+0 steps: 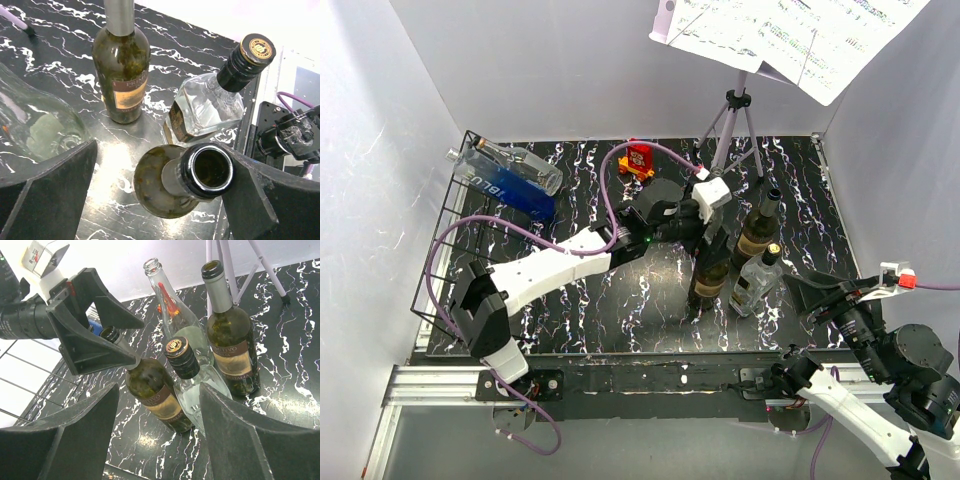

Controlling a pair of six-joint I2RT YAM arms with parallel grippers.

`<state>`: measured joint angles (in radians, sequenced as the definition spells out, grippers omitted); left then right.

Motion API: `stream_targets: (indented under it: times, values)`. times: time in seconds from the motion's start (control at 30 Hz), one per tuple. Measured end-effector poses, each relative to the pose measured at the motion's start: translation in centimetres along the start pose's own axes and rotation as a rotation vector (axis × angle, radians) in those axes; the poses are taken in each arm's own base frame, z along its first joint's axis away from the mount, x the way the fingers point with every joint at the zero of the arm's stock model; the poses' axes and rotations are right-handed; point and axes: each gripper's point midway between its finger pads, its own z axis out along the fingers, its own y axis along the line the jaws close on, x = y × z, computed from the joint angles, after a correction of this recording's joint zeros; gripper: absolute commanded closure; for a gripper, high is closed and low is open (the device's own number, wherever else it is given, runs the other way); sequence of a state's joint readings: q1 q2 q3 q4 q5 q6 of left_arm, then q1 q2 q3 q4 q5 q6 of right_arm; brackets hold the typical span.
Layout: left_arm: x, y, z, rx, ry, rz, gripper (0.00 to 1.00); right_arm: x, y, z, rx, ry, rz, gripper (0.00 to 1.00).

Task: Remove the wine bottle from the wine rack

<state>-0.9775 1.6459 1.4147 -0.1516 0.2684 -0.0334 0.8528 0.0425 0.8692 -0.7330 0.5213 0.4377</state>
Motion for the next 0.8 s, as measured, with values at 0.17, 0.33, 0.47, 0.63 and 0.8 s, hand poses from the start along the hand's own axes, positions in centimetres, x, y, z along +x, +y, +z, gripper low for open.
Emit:
stream_targets:
  times: [0.17,0.33,0.47,0.63,0.8]
  values:
    - [-0.9,0.1,-0.3,-0.009,-0.010,0.013,0.02,0.0,0.0,0.0,0.000,0.000,0.000,0.27]
    - [-2.2,1.2,-1.7,-0.083,-0.026,0.055,0.02,0.0,0.0,-0.1,-0.001,-0.003,0.002,0.27]
    - [-5.1,1.9,-4.5,-0.172,-0.098,0.087,0.02,0.0,0.0,-0.1,-0.002,-0.002,0.002,0.27]
    - [-10.9,2.5,-10.9,-0.306,-0.293,0.110,0.02,0.1,0.0,0.0,-0.001,0.000,0.001,0.27]
    - [-14.2,2.5,-16.4,-0.391,-0.414,0.085,0.02,0.6,0.0,0.2,0.000,0.013,-0.002,0.27]
